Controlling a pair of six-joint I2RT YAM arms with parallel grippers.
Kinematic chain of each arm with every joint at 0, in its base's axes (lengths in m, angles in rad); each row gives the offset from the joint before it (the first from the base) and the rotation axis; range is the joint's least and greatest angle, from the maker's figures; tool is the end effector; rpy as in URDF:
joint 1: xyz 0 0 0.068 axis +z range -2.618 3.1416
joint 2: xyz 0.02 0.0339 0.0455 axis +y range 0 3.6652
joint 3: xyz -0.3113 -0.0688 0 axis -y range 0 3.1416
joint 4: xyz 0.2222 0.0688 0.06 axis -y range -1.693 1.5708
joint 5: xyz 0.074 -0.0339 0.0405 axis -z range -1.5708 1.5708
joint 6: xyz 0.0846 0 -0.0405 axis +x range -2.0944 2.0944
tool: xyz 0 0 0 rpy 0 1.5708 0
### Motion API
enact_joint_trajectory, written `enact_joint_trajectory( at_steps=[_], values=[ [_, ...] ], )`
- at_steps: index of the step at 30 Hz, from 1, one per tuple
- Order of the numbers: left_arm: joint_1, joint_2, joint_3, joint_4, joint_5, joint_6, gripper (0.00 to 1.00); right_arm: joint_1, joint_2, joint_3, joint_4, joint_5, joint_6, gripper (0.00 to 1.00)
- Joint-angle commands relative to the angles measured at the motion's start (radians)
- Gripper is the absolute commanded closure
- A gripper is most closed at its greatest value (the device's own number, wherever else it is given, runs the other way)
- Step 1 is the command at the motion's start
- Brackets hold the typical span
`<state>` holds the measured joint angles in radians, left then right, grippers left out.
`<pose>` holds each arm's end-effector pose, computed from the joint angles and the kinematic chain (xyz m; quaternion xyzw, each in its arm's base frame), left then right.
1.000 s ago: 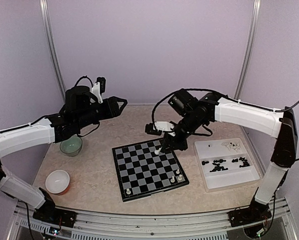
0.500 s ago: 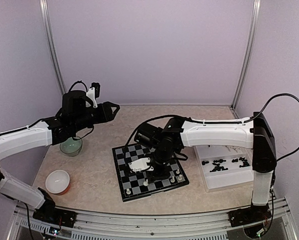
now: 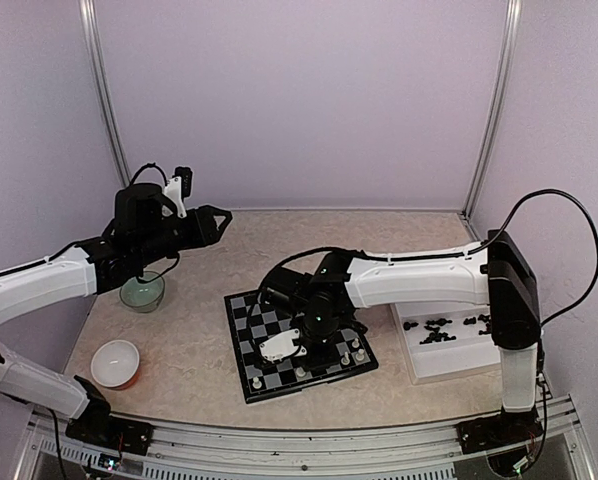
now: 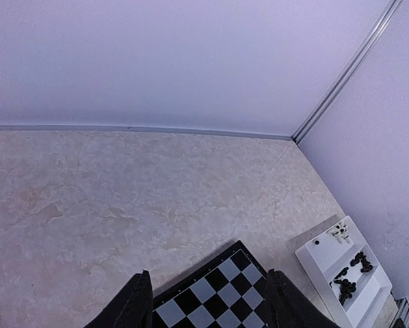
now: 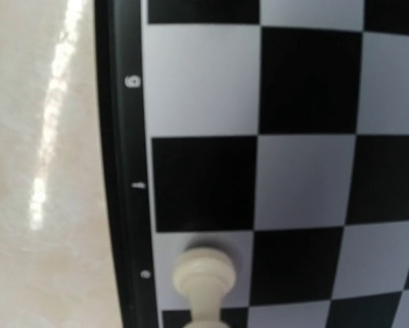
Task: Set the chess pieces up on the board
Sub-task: Place the queen at d1.
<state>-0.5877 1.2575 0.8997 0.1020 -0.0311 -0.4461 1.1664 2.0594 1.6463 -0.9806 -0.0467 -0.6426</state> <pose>0.2566 -0.1678 0.3479 0.0465 0.7901 -0.2913 0.5373 0.1623 0.3892 0.1981 -0.7841 0.6139 0.0454 0.0794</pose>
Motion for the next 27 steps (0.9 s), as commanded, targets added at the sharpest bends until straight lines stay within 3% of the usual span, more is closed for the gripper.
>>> enact_joint_trajectory(
  at_steps=[1, 5, 11, 20, 27],
  values=[
    [0.008, -0.019, -0.016, 0.019, 0.019, 0.005, 0.44, 0.021, 0.008, -0.014, -0.012, 0.036, -0.012, 0.97],
    [0.008, -0.014, -0.015, 0.026, 0.025, 0.0, 0.44, 0.021, 0.005, -0.024, -0.008, 0.039, -0.012, 0.95],
    [0.008, -0.007, -0.014, 0.031, 0.025, -0.006, 0.44, 0.022, 0.005, -0.028, 0.006, 0.065, -0.004, 0.74],
    [0.008, -0.009, -0.015, 0.032, 0.054, -0.018, 0.44, 0.011, -0.045, -0.04, 0.013, 0.074, -0.019, 0.65],
    [0.008, 0.006, 0.02, 0.025, 0.086, -0.031, 0.44, -0.211, -0.227, -0.09, 0.027, 0.083, -0.068, 0.64]
  ],
)
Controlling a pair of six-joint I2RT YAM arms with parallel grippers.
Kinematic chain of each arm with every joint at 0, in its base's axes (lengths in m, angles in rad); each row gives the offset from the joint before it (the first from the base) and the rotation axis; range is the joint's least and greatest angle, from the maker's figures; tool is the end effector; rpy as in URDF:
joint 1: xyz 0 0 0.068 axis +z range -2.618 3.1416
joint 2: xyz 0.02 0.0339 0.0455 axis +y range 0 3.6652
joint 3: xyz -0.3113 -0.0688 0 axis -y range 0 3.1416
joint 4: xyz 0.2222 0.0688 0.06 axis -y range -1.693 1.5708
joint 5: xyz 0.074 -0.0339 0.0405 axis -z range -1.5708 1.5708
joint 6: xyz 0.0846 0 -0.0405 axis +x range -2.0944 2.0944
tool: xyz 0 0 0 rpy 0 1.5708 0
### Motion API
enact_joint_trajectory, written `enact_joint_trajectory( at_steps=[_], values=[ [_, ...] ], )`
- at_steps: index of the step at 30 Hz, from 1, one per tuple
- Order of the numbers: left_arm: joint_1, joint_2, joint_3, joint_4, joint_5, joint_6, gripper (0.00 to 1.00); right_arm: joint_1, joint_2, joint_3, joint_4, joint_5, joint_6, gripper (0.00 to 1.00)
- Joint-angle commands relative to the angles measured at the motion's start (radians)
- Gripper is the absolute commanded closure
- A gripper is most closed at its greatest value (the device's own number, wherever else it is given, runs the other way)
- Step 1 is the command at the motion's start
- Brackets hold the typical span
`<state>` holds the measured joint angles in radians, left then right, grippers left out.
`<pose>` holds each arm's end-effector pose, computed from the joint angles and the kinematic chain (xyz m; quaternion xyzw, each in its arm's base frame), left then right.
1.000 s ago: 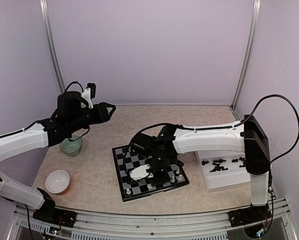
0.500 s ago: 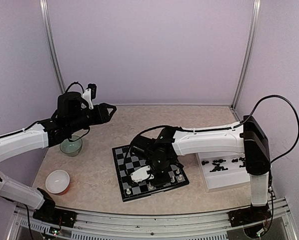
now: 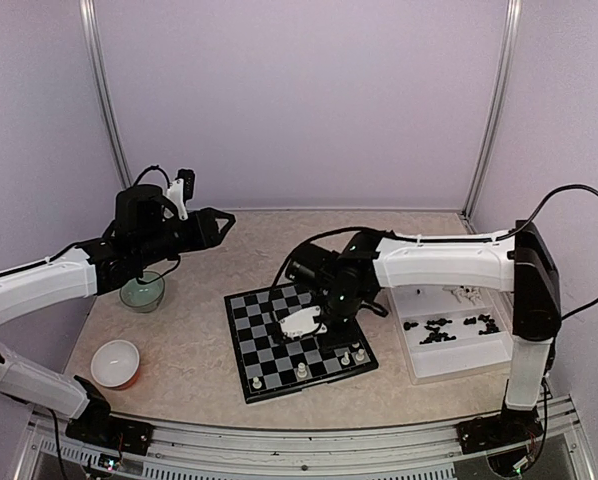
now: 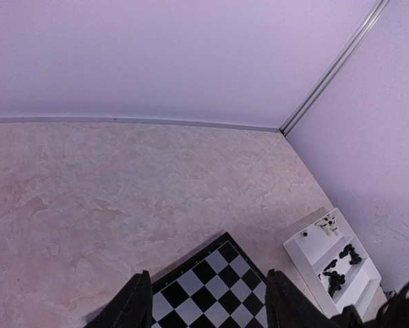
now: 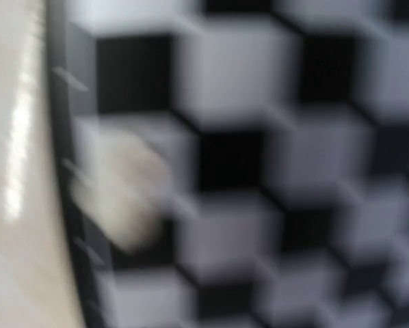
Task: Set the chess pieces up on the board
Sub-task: Place the queen at d1, then pick up the bishop from the storage box.
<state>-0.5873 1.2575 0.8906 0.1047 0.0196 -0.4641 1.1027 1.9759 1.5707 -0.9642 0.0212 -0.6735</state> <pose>0.2539 -0.1710 0.3448 0.0548 0.7916 -0.3121 0.5225 0.1831 0.3582 0.2118 -0.7712 0.6285 0.0111 0.1005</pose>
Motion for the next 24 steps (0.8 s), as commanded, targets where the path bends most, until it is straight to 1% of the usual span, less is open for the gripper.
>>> enact_joint_trajectory(
  at_steps=[1, 5, 8, 10, 11, 12, 13, 14, 15, 16, 17, 18, 19, 20, 22, 23, 24],
  values=[
    [0.009, 0.017, 0.04, 0.025, 0.052, -0.021, 0.43, -0.194, -0.171, -0.021, 0.013, 0.007, -0.038, 0.64],
    [0.006, 0.077, 0.083, 0.042, 0.109, -0.048, 0.44, -0.41, -0.272, -0.091, 0.052, -0.012, -0.028, 0.63],
    [-0.022, 0.121, 0.104, 0.065, 0.085, -0.043, 0.44, -0.589, -0.352, -0.203, 0.126, -0.018, -0.01, 0.62],
    [-0.074, 0.154, 0.153, 0.034, -0.018, -0.006, 0.45, -0.713, -0.378, -0.254, 0.145, -0.077, 0.012, 0.63],
    [-0.119, 0.169, 0.193, -0.004, -0.098, 0.04, 0.45, -0.773, -0.382, -0.274, 0.146, -0.103, 0.026, 0.64],
    [-0.174, 0.193, 0.24, -0.054, -0.208, 0.1, 0.45, -0.829, -0.382, -0.292, 0.147, -0.134, 0.041, 0.64],
    [-0.232, 0.212, 0.274, -0.069, -0.31, 0.218, 0.42, -0.895, -0.378, -0.308, 0.147, -0.157, 0.054, 0.65],
    [-0.287, 0.242, 0.3, -0.063, -0.426, 0.307, 0.31, -0.933, -0.374, -0.328, 0.152, -0.175, 0.065, 0.66],
    [-0.325, 0.264, 0.313, -0.045, -0.525, 0.343, 0.17, -0.969, -0.372, -0.356, 0.162, -0.185, 0.075, 0.67],
    [-0.352, 0.279, 0.315, -0.004, -0.651, 0.304, 0.03, -1.0, -0.368, -0.376, 0.176, -0.185, 0.084, 0.67],
    [-0.36, 0.302, 0.319, 0.011, -0.756, 0.241, 0.01, -1.022, -0.364, -0.395, 0.19, -0.182, 0.089, 0.68],
    [-0.356, 0.315, 0.335, 0.001, -0.775, 0.195, 0.01, -1.043, -0.359, -0.41, 0.205, -0.178, 0.096, 0.68],
    [-0.345, 0.332, 0.361, -0.023, -0.743, 0.176, 0.01, -1.059, -0.352, -0.423, 0.219, -0.17, 0.101, 0.68],
    [-0.336, 0.342, 0.38, -0.038, -0.702, 0.17, 0.01, -1.072, -0.345, -0.434, 0.234, -0.161, 0.107, 0.68],
    [-0.338, 0.361, 0.397, -0.036, -0.619, 0.205, 0.01, -1.09, -0.326, -0.442, 0.249, -0.147, 0.12, 0.69],
    [-0.34, 0.364, 0.4, -0.034, -0.568, 0.228, 0.05, -1.093, -0.317, -0.444, 0.254, -0.147, 0.126, 0.69],
    [-0.342, 0.367, 0.401, -0.032, -0.507, 0.251, 0.12, -1.092, -0.307, -0.446, 0.259, -0.148, 0.13, 0.7]
  ],
)
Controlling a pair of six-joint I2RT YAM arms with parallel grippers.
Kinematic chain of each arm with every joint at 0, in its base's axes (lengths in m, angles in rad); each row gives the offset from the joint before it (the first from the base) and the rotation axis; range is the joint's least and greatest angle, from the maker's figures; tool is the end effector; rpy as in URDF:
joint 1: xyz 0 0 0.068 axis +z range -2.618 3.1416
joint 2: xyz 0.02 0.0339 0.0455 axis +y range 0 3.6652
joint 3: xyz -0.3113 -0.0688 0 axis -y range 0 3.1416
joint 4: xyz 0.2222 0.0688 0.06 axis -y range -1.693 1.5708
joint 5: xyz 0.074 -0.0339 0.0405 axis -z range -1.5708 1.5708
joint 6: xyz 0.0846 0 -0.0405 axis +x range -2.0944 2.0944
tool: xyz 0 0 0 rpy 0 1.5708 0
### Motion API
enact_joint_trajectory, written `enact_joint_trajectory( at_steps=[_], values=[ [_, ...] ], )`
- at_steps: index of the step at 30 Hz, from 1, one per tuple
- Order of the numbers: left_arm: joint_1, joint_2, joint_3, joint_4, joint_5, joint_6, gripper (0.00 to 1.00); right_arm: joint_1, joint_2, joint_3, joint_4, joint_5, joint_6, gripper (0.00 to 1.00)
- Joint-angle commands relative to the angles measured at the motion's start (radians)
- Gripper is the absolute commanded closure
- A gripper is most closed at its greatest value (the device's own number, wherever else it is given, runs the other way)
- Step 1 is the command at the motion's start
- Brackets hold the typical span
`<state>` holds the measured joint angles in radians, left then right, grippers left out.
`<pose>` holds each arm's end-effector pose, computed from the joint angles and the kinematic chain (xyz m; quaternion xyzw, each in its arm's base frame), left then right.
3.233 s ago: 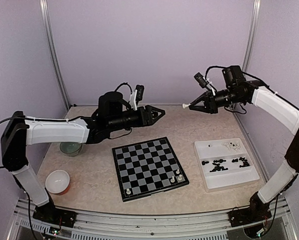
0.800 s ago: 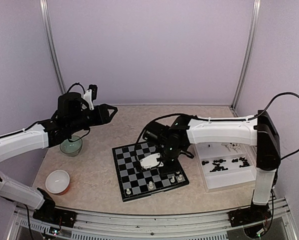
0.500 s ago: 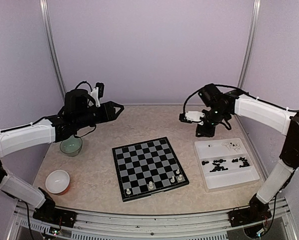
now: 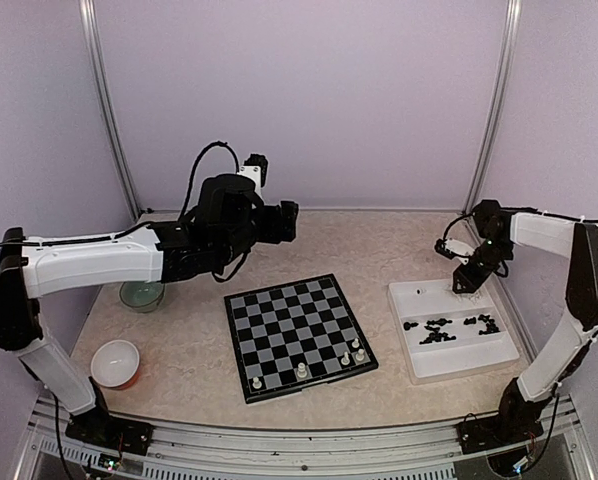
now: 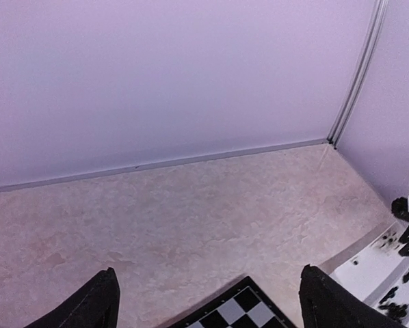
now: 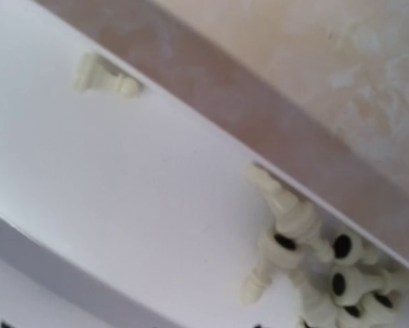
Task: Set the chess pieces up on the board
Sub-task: Pick up the bishop from the storage box.
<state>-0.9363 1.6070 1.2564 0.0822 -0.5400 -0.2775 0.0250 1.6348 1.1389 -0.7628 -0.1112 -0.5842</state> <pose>0.2732 -0.2979 0.3658 0.0950 0.7776 -0.1589 0.6008 0.3121 0.0172 0.2208 -0.3040 0.9383 0.0099 0.1643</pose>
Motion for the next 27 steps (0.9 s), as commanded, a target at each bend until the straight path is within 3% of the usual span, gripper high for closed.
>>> enact_joint_trajectory(
  at_steps=[1, 3, 6, 25, 27],
  values=[
    [0.01, 0.019, 0.035, -0.009, 0.126, 0.078, 0.21, -0.016, 0.044, -0.015, 0.065, -0.019, 0.043, 0.71],
    [0.027, 0.024, 0.04, -0.012, 0.282, 0.073, 0.34, -0.038, 0.066, -0.015, 0.073, -0.024, 0.048, 0.74],
    [0.046, 0.046, 0.055, -0.025, 0.42, 0.007, 0.4, -0.046, 0.103, -0.014, 0.086, -0.009, 0.057, 0.78],
    [0.042, 0.085, 0.063, -0.013, 0.475, -0.046, 0.41, -0.077, 0.202, -0.039, 0.169, 0.047, 0.111, 0.82],
    [0.042, 0.085, 0.062, -0.014, 0.478, -0.049, 0.41, -0.077, 0.22, -0.04, 0.169, 0.03, 0.115, 0.87]
  ],
)
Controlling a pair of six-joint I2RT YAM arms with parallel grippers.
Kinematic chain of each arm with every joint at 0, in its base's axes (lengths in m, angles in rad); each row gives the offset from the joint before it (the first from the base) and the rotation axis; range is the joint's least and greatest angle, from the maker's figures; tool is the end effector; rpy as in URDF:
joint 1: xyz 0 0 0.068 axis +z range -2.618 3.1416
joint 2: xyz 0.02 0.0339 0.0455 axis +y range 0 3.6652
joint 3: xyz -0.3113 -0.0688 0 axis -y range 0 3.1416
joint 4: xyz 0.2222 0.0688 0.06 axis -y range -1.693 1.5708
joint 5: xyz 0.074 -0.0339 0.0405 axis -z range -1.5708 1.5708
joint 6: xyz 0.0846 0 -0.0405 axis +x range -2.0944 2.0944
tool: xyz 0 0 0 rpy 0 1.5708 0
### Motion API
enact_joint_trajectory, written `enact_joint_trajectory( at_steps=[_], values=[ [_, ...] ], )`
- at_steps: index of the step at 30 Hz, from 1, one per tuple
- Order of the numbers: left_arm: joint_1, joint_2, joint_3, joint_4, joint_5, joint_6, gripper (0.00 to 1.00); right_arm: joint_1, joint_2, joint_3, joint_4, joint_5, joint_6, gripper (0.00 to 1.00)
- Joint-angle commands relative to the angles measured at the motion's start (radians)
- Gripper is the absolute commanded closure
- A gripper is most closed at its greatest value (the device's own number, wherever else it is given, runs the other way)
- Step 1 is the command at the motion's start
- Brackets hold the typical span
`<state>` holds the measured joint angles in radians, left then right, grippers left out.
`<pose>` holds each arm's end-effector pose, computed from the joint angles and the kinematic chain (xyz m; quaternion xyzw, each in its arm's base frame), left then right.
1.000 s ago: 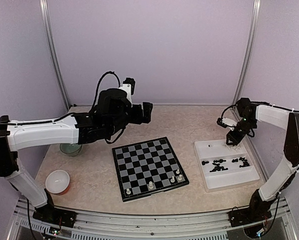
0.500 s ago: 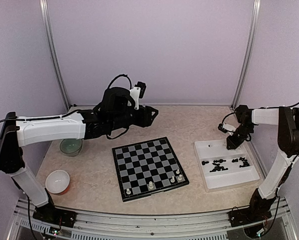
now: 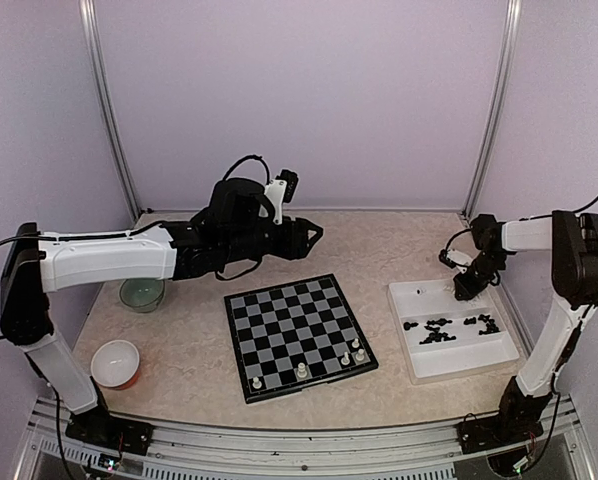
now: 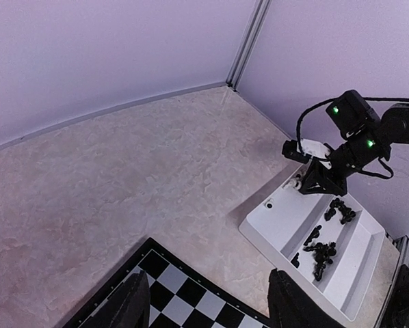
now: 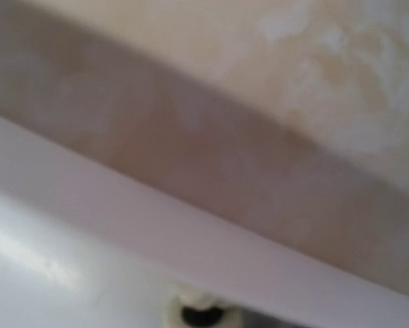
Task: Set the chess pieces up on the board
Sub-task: Pick up the bishop from the storage box, then pass from the right arm to the left
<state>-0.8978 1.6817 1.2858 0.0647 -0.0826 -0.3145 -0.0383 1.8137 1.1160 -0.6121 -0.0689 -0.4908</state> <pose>0.2749 -0.3337 0.3411 0.2109 0.7859 -0.3030 0.4961 0.3445 -0.0074 0.1659 -0.2267 0.9646 -0.0010 0.1345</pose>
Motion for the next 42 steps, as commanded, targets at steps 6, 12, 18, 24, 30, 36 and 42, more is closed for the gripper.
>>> enact_joint_trajectory(
  at_steps=[6, 12, 18, 24, 30, 36, 42],
  values=[
    [0.004, 0.011, 0.021, 0.011, 0.031, -0.026, 0.41, -0.014, -0.037, -0.037, -0.029, -0.109, 0.025, 0.95],
    [0.003, 0.023, 0.0, 0.094, 0.185, -0.045, 0.41, -0.014, -0.24, -0.069, -0.097, -0.271, -0.017, 0.96],
    [0.005, 0.144, 0.097, 0.081, 0.38, -0.102, 0.42, 0.025, -0.35, 0.009, -0.208, -0.503, -0.072, 0.95],
    [0.026, 0.246, 0.151, 0.133, 0.595, -0.265, 0.43, 0.26, -0.42, 0.101, -0.235, -0.584, -0.1, 0.94],
    [0.053, 0.307, 0.107, 0.319, 0.749, -0.5, 0.42, 0.453, -0.39, 0.201, -0.248, -0.527, -0.127, 0.93],
    [0.044, 0.324, 0.075, 0.448, 0.803, -0.592, 0.37, 0.577, -0.327, 0.268, -0.276, -0.456, -0.155, 0.93],
    [0.037, 0.333, 0.08, 0.46, 0.82, -0.608, 0.39, 0.63, -0.291, 0.287, -0.275, -0.394, -0.15, 0.92]
  ],
)
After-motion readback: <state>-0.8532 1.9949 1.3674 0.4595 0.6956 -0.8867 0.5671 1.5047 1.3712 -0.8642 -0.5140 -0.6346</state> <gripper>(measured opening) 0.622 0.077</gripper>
